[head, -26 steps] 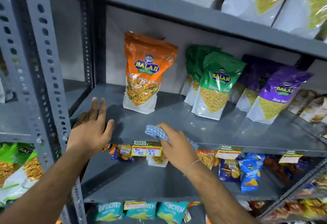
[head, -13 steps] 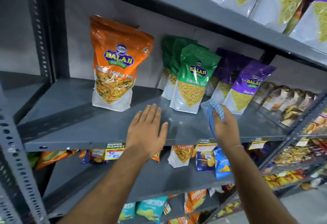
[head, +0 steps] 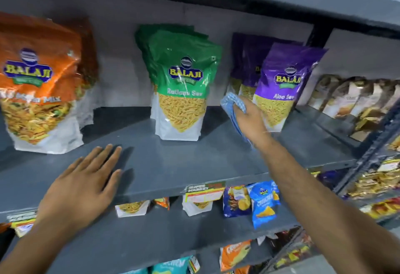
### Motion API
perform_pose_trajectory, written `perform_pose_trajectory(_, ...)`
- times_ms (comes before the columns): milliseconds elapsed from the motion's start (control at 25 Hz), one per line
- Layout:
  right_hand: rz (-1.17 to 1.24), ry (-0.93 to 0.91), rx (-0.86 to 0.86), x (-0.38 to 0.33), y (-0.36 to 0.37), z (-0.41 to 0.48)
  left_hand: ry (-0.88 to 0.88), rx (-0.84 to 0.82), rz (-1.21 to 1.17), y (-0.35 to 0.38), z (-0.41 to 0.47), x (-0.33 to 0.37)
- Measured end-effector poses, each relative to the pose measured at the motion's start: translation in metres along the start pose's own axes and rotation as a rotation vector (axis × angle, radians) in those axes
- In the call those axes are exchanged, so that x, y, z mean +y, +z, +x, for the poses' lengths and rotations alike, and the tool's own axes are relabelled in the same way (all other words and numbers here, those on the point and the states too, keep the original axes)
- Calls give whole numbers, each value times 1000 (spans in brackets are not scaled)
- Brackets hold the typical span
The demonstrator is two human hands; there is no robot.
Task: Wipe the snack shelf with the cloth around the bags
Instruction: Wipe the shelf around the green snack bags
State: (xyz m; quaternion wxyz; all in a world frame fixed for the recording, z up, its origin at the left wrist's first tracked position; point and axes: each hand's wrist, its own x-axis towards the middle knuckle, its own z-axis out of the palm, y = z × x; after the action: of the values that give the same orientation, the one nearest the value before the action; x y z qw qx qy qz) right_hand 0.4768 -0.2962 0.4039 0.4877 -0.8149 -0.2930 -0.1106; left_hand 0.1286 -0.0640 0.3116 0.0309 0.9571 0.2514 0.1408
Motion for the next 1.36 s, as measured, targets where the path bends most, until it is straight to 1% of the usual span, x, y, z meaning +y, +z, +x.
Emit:
perform_pose_trajectory(200,-35,77,-98,27,51,71,-20,-59,-10,-4,4,-1)
perform_pose_trajectory(320,-145,1,-222,67,88,117,-26,-82,-15,-8,3,1)
perform_pose_trajectory(400,-187,-24,-352,69,105,122,-31,-87,-15,-11,3,5)
perform_pose_trajectory(480,-315,-59,-490,51,110,108,-48,-80,-5,-13,2,8)
perform_pose_trajectory(520,-381,-66,-523,51,114,108,-54,-75,-2,-13,1,10)
perform_pose_trajectory(680,-541,-57,-554,58,118,118,-52,-62,9,-10,1,10)
perform_pose_trajectory(760,-564,-55,-585,55,118,117,-54,-55,3,-10,1,9)
perform_pose_trajectory(840,-555,-66,-598,43,109,106,-47,-50,-5,-9,0,9)
perform_pose_trajectory(920,-495,-78,-609,36,94,93,-38,-51,-2,-7,0,8)
perform_pose_trajectory(1080,-356,-40,-665,53,56,58,-24,-52,2,-8,1,7)
perform_pose_trajectory(1160,-286,-83,-710,62,39,35,-24,-53,-1,-9,1,7)
perform_pose_trajectory(1240,-222,-64,-738,61,32,30,-23,-43,-6,-10,0,8)
perform_pose_trajectory(1280,-160,-22,-688,58,36,41,-26,-40,-7,-9,0,8)
perform_pose_trajectory(1320,-107,20,-598,49,42,52,-30,-42,-4,-10,-1,7)
perform_pose_trajectory(1360,-112,60,-471,41,50,69,-26,-45,-4,-10,0,6)
